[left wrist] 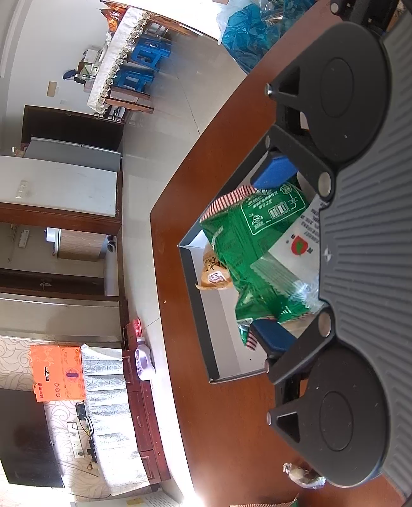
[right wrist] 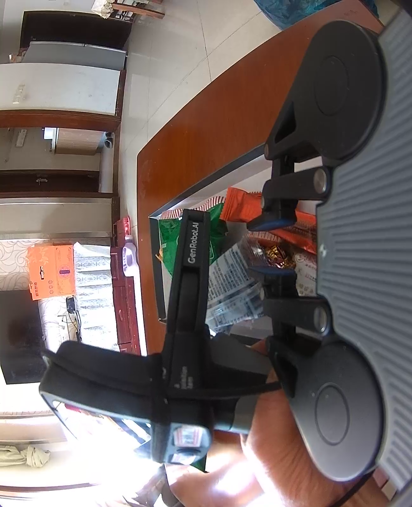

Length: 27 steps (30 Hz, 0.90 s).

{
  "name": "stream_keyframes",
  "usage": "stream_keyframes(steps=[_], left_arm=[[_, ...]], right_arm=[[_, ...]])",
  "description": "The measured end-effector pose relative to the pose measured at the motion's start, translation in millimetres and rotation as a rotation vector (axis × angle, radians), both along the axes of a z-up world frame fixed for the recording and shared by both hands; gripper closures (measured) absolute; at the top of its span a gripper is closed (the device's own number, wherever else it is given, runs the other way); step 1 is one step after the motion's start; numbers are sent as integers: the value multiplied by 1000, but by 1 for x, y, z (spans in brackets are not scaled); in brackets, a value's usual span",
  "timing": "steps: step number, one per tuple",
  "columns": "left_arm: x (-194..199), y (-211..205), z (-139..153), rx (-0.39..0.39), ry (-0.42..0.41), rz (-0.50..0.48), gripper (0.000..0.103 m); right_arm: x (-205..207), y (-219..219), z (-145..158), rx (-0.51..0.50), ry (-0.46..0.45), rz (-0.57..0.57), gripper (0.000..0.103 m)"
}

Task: Organize snacks
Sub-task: 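Open the right gripper to drop the orange bar into the box, then close the left gripper on the large green bag while the right tool moves to the white-wrapped candy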

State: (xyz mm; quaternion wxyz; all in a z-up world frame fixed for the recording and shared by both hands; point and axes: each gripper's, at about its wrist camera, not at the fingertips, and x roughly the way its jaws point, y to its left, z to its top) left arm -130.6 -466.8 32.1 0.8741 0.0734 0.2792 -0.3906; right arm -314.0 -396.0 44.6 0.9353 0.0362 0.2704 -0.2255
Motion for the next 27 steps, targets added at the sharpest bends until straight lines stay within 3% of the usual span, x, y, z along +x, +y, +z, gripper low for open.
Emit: stream_keyframes(steps=[4, 6, 12, 27], left_arm=[[-3, 7, 3, -9, -10, 2, 8], [-6, 11, 5, -16, -18, -1, 6], [-16, 27, 13, -37, -47, 11, 3], [-44, 83, 31, 22, -134, 37, 2]], right_arm=[[-3, 2, 1, -11, -22, 4, 72], [-4, 3, 3, -20, -37, 3, 60], [-10, 4, 3, -25, -73, -1, 43], [-22, 40, 5, -62, -125, 59, 42]])
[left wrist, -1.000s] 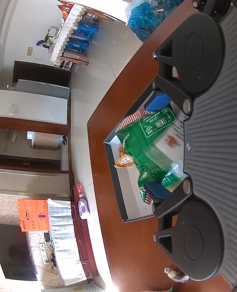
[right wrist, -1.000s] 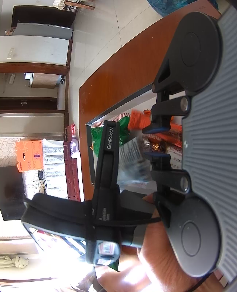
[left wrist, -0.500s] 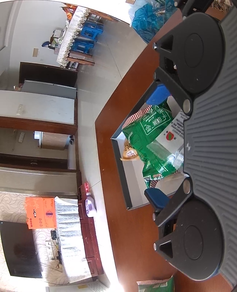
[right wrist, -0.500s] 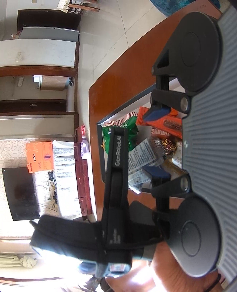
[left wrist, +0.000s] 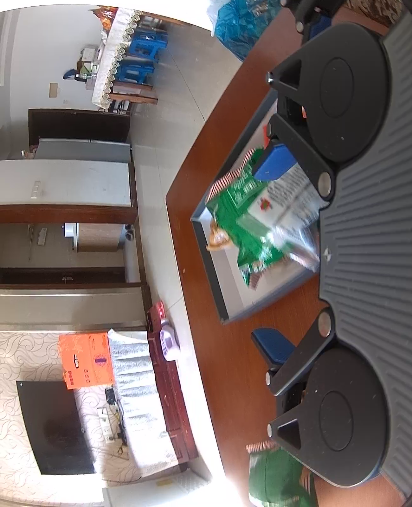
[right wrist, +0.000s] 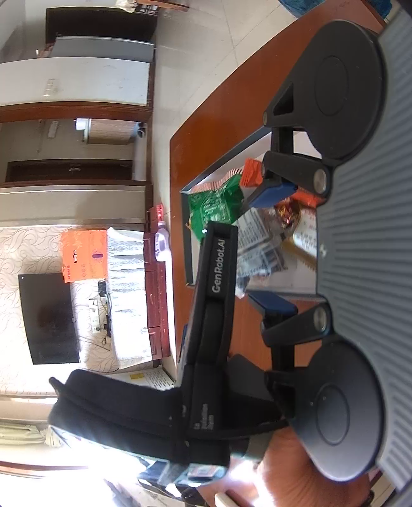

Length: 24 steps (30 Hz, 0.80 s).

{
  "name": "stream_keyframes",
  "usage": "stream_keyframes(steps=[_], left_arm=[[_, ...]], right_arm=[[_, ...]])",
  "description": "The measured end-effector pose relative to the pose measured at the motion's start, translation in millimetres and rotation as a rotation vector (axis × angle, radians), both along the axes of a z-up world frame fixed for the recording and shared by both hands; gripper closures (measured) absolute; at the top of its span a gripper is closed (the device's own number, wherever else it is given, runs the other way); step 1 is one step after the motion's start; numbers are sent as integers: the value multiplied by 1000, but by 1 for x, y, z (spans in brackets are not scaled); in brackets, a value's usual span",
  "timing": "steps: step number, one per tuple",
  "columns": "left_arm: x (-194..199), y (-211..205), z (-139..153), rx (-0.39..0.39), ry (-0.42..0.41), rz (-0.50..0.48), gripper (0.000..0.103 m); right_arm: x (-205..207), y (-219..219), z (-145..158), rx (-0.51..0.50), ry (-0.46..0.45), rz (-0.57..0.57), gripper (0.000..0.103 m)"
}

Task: Organize snacks
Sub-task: 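Close the left gripper on the large green bag while the right tool moves to the white-wrapped candy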

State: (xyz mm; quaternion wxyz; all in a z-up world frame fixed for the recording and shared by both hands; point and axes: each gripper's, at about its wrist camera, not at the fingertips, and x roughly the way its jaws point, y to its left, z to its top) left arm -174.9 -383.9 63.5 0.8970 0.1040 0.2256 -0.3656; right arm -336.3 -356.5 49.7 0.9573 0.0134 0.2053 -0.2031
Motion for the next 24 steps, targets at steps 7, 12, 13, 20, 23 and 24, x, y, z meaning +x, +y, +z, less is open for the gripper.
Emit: stream_keyframes(steps=[7, 12, 13, 20, 23, 24], left_arm=[[3, 43, 8, 28, -10, 69, 2], [3, 84, 17, 16, -8, 121, 2], [4, 94, 19, 16, -12, 135, 2], [37, 159, 14, 41, -10, 265, 1], [61, 187, 7, 50, -4, 330, 1], [69, 193, 6, 53, -6, 347, 1]], right_arm=[[1, 18, 2, 34, -52, 34, 32], [17, 36, 0, 22, -35, 76, 31], [21, 40, 0, 19, -24, 86, 31], [44, 62, -7, 18, 27, 134, 31], [49, 71, -13, 16, 41, 150, 31], [51, 73, -13, 15, 46, 155, 31]])
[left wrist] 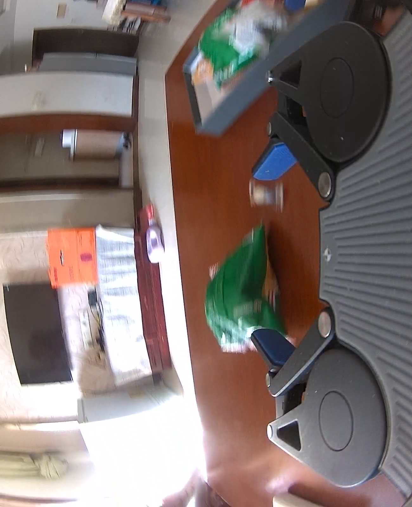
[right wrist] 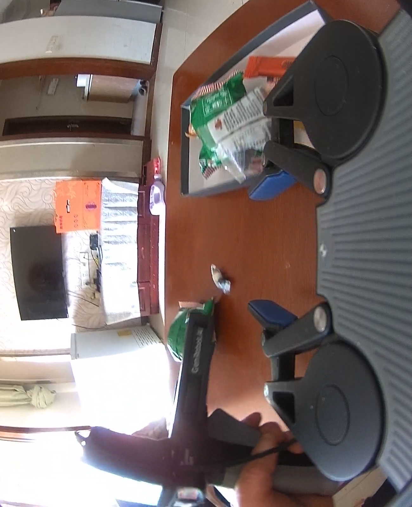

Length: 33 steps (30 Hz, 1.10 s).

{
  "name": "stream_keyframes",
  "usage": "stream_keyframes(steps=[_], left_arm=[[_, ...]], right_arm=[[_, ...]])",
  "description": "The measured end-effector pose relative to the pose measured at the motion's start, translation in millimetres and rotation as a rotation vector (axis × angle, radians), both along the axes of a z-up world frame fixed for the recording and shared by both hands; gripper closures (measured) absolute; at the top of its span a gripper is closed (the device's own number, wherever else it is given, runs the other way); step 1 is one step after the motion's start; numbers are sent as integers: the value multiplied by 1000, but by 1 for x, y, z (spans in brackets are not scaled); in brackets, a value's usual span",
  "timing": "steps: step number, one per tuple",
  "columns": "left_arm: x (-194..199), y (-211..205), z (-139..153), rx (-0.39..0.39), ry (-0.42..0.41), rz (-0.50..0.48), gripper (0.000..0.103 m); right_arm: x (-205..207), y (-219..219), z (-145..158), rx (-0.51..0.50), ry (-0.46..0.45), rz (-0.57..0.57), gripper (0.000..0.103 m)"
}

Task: Organize snacks
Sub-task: 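Close the left gripper on the large green bag while the right tool moves to the white-wrapped candy, then close the right gripper on the small white-wrapped candy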

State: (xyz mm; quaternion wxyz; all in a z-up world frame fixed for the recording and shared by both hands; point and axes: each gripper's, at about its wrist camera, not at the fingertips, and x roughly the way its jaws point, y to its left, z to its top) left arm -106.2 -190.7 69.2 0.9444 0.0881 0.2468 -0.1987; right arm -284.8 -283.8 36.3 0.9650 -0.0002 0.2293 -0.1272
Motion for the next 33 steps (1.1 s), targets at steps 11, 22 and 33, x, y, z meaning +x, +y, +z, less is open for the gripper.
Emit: stream_keyframes(steps=[11, 22, 33], left_arm=[[81, 21, -10, -174, 62, 53, 1], [120, 2, -44, -19, 63, 97, 5], [99, 58, -40, -30, 106, 123, 15]], right_arm=[[13, 6, -8, -59, 82, 41, 31], [29, 6, -1, -10, 66, 90, 31], [128, 14, -15, 10, 161, -3, 31]])
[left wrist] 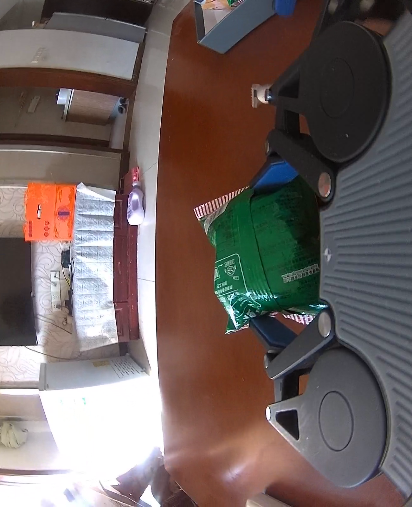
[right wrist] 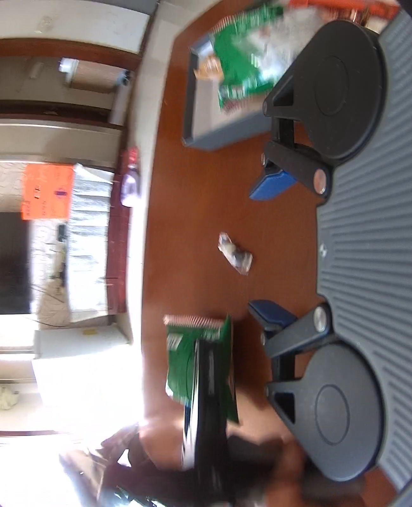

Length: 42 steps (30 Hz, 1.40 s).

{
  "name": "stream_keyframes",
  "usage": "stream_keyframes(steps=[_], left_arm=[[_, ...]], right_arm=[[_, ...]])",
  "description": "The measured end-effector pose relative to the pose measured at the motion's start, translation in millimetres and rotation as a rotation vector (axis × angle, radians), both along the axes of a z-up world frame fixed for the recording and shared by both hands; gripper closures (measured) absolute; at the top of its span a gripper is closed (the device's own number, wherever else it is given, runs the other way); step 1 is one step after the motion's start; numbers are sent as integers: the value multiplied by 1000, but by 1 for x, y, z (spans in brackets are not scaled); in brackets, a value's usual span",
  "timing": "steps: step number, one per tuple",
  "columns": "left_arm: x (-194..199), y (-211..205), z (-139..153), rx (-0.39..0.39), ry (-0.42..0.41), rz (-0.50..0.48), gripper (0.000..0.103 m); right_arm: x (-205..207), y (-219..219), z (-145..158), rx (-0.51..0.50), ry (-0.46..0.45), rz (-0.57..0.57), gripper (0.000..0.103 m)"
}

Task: Organize snacks
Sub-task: 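Close the right gripper on the small white-wrapped candy, then carry the green bag and white candy over the white box with both grippers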

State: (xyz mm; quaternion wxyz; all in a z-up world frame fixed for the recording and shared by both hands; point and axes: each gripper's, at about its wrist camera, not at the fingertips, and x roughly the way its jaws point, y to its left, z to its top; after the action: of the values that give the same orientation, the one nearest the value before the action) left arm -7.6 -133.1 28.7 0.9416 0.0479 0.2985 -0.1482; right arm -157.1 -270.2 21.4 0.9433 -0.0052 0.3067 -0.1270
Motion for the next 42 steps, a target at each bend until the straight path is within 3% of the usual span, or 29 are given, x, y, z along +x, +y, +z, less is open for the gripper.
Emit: stream_keyframes(steps=[4, 8, 10, 11, 12, 14, 18, 23, 33, 42], left_arm=[[5, 22, -1, -14, 6, -9, 13], [10, 27, -2, -20, 14, -11, 11], [7, 27, -3, -9, 14, -14, 9], [8, 26, -4, -1, 15, -14, 8], [9, 25, -5, 0, 22, -17, 6], [13, 26, -11, -18, 62, -23, 4], [25, 40, -22, -131, 137, -7, 2], [19, 45, -22, -202, 149, -11, 22], [-33, 25, -10, -119, 97, -52, 29], [-121, 6, 15, -42, -38, -110, 28]], right_arm=[[31, 1, -20, 24, 51, -34, 33], [49, -4, -29, 33, 53, -83, 48], [59, -5, -28, 27, 55, -96, 60], [63, -6, -29, 24, 55, -92, 72], [66, -7, -28, 23, 56, -85, 74], [67, -7, -28, 22, 64, -70, 76], [53, -7, -28, 26, 65, -36, 77], [26, -6, -23, 40, 85, 8, 78], [-44, -5, -10, 70, 72, 49, 78], [-99, -4, 9, 82, -1, 86, 78]])
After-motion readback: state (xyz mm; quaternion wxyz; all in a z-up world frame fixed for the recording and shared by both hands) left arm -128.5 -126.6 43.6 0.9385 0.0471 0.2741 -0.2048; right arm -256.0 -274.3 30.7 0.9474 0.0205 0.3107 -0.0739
